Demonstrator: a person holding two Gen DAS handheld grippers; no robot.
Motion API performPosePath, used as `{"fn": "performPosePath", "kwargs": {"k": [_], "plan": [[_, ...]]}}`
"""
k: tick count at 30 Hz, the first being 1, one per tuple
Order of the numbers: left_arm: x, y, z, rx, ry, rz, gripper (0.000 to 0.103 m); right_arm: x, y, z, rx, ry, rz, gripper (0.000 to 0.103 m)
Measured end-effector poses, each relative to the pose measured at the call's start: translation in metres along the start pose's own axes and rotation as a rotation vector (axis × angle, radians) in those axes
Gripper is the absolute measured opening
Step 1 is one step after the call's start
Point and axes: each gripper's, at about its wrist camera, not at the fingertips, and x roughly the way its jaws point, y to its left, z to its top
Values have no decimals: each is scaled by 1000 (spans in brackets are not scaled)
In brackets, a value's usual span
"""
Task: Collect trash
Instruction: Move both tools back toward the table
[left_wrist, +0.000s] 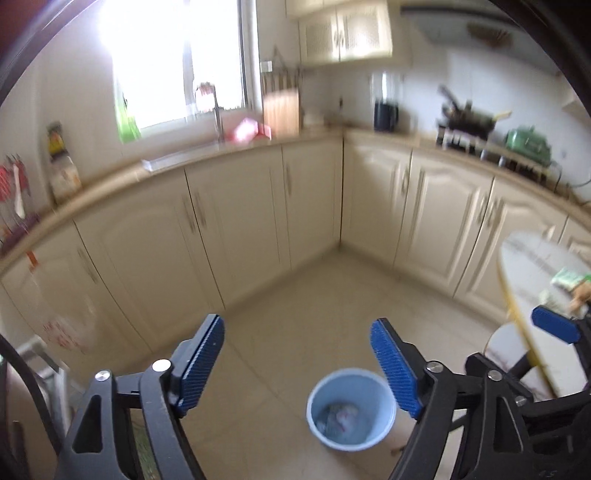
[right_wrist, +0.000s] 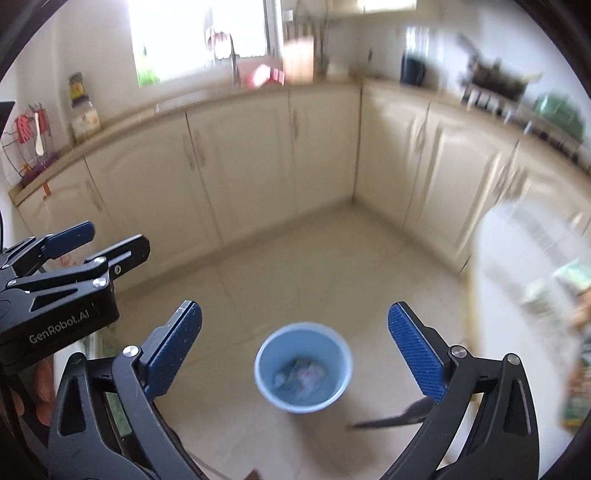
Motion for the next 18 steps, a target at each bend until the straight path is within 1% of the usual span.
{"fn": "performPosePath", "kwargs": {"k": [2,3,5,7,10,12,14,15,16,17,18], "plan": [[-42,-8,-1,-7,-83,-31,87,-45,4,7,-12,-86,-29,103],[-58,-16,-7,-12,-112,-43,90,-65,6,9,-16,-123,-52,103],[-95,-25,-7,-10,-193,-84,92,-109,4,11,-21,-198,-100,103],[-127,-39,-21,-2,-245,-112,100,-149,3,13,-14,-259,-136,103],[-173,-58,-30,23,-341,-161,102,-209,-3,10,2,-344,-177,103],[-193,-67,-43,37,-377,-182,102,-245,-6,5,9,-391,-214,103],[-221,-77,-55,49,-424,-211,102,-280,-9,4,17,-432,-260,103],[-237,-82,-74,53,-440,-220,102,-294,-10,2,24,-452,-278,103],[-241,-82,-83,58,-454,-229,102,-313,-12,-2,32,-475,-298,103],[-253,-83,-93,59,-473,-237,102,-325,-13,-5,37,-488,-311,103],[-265,-66,-113,58,-481,-241,102,-337,-13,-9,43,-503,-330,103]]}}
